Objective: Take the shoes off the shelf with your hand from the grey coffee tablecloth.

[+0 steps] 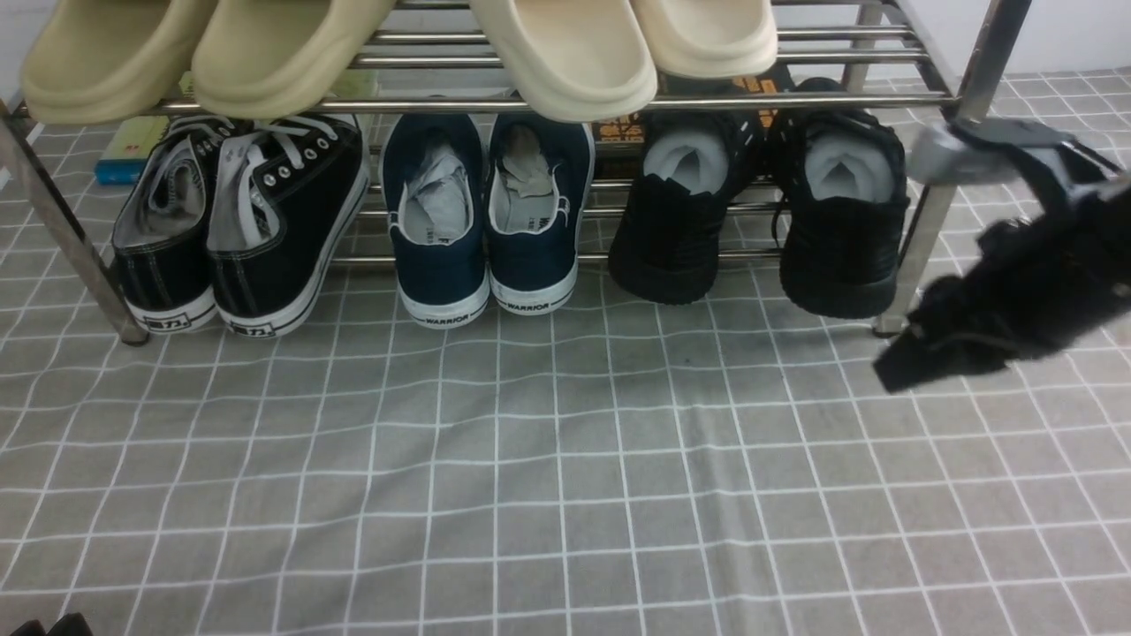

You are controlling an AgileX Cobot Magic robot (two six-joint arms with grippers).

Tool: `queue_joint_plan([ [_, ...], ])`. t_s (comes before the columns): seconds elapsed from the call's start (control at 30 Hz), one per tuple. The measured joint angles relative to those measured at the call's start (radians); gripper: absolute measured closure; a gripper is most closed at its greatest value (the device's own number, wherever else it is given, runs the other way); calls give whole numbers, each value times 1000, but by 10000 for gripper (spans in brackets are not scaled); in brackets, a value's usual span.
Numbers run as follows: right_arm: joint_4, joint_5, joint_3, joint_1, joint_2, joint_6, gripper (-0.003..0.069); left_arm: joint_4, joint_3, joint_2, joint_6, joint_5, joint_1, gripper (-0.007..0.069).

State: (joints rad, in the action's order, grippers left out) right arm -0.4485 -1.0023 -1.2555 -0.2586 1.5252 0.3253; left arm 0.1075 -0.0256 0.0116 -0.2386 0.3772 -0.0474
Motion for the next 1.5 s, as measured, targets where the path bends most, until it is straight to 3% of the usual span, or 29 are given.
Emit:
queue_joint_plan([
  [0.23, 258, -7, -362, -169, 210, -93, 179, 0, 0, 0, 0, 0, 0, 427],
  [0.43, 408, 3, -586, -285, 384, -99, 116, 0, 0, 0, 0, 0, 0, 427],
  [0.7, 578, 17, -708, -336, 526, -101, 111, 0, 0, 0, 0, 0, 0, 427],
  [0.87, 590, 15, -709, -336, 543, -113, 111, 0, 0, 0, 0, 0, 0, 427],
  [1.27, 612, 91, -715, -336, 576, -325, 112, 0, 0, 0, 0, 0, 0, 427],
  [1.5, 612, 118, -716, -336, 601, -365, 126, 0, 0, 0, 0, 0, 0, 427],
])
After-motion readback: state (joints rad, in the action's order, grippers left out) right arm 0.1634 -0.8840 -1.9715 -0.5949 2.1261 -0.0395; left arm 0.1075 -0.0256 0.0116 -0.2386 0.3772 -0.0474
